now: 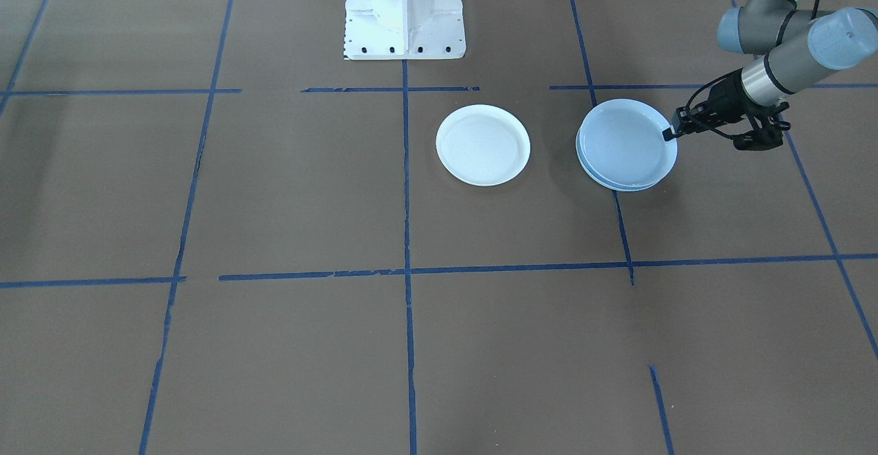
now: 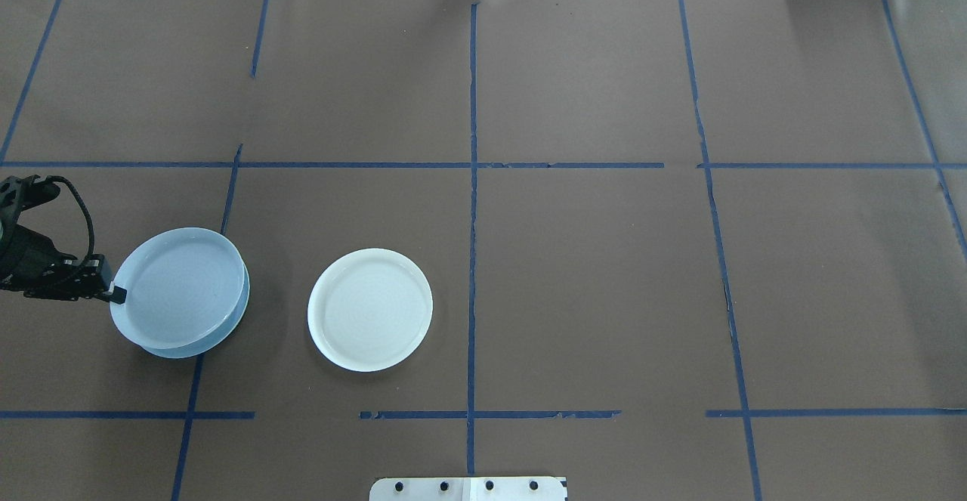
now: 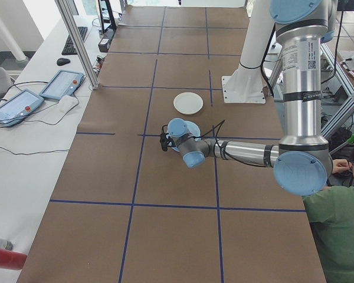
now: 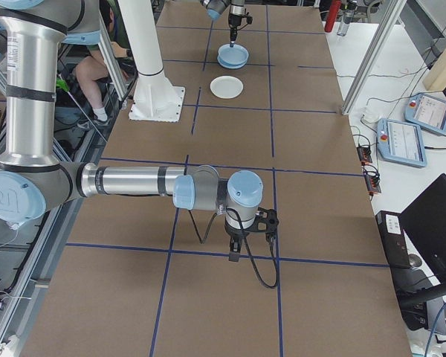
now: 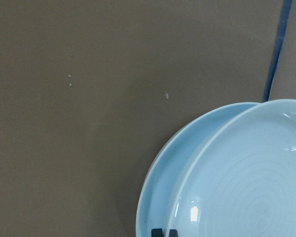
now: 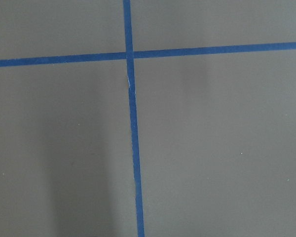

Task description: Stack plate in center

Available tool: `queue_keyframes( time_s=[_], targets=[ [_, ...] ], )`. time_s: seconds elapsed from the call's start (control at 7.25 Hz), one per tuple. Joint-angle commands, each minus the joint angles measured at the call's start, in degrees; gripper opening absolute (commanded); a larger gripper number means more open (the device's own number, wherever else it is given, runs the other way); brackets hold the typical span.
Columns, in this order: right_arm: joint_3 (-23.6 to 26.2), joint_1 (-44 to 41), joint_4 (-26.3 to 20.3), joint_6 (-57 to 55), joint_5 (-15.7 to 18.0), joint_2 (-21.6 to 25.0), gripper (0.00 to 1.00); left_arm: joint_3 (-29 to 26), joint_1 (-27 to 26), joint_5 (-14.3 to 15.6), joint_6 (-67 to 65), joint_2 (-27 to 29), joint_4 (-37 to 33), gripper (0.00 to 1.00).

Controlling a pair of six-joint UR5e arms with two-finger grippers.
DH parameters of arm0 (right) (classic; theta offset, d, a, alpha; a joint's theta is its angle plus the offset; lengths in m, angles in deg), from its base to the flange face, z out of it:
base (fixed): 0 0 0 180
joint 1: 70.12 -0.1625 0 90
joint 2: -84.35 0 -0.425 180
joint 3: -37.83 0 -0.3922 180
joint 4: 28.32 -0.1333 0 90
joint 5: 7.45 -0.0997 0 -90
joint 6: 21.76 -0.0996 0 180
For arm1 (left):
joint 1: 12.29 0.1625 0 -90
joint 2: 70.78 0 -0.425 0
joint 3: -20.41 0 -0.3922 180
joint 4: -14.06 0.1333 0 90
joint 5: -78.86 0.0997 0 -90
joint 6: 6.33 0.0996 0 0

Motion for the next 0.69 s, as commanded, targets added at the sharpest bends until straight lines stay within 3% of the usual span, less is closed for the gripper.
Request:
queue_keyframes(
  time_s=[0.0, 0.14, 0.55],
  targets=[
    [0.0, 0.0, 0.0, 0.0, 0.0, 0.0, 1.00, -0.1, 0.1, 0.1, -0.2, 0.0, 0.0, 0.89],
    [0.0, 0.0, 0.0, 0.0, 0.0, 0.0, 1.00, -0.1, 0.1, 0.0, -0.2, 0.0, 0.0, 0.99],
    [0.0, 0.0, 0.0, 0.0, 0.0, 0.0, 1.00, 7.5, -0.1, -0.2, -4.1, 0.0, 1.2, 0.99]
  ],
)
